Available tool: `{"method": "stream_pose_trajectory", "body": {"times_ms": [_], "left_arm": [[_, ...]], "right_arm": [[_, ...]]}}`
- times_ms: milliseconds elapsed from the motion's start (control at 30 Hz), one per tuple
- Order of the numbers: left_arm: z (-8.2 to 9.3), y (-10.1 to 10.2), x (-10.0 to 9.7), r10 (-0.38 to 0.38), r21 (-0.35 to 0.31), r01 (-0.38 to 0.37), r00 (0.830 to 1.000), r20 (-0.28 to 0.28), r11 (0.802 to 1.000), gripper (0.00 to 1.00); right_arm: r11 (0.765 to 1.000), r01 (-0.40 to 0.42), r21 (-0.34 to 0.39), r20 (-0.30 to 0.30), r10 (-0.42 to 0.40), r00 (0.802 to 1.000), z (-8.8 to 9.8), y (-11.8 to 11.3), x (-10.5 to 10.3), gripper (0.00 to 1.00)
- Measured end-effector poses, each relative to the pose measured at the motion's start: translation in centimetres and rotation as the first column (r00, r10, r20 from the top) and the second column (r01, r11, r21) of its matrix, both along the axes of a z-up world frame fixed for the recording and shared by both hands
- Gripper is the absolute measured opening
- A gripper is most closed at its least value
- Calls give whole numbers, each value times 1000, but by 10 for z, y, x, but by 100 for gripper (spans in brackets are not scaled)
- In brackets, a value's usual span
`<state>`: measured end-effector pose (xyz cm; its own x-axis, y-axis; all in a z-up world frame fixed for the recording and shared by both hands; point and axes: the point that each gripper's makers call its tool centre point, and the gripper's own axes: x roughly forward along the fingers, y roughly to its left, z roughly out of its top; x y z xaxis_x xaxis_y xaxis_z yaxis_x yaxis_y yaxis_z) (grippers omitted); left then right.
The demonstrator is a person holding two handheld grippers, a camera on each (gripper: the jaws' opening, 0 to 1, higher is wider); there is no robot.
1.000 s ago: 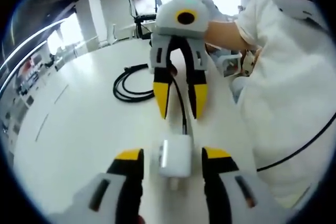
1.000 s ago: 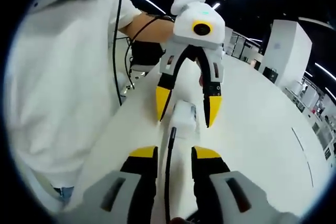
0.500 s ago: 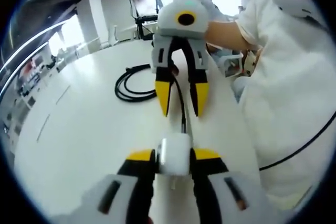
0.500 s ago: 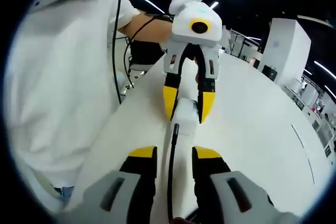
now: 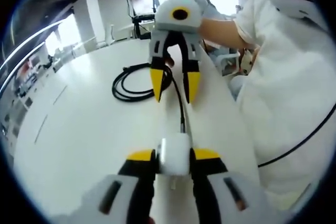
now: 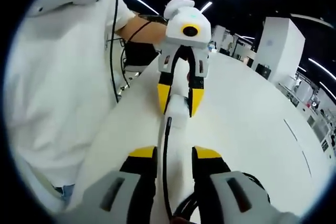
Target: Plug the desk Type‑C cable into the charger adapter.
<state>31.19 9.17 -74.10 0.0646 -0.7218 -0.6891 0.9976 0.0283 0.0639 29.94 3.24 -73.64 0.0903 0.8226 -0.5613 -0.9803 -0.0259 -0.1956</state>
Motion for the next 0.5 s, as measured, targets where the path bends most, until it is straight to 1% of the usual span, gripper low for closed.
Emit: {"method": "stream_pose_trajectory", "body": {"times_ms": [233,500], "left_arm": [[1,3,3,-9,7,9,1000,2,1000,24],[1,3,7,7,16,-8,1000,3,1000,24]], "right_arm": [[999,46,-10,6,-46,999,1,-18,5,25],[997,82,-12,13,-81,997,2,-31,10,25]]}}
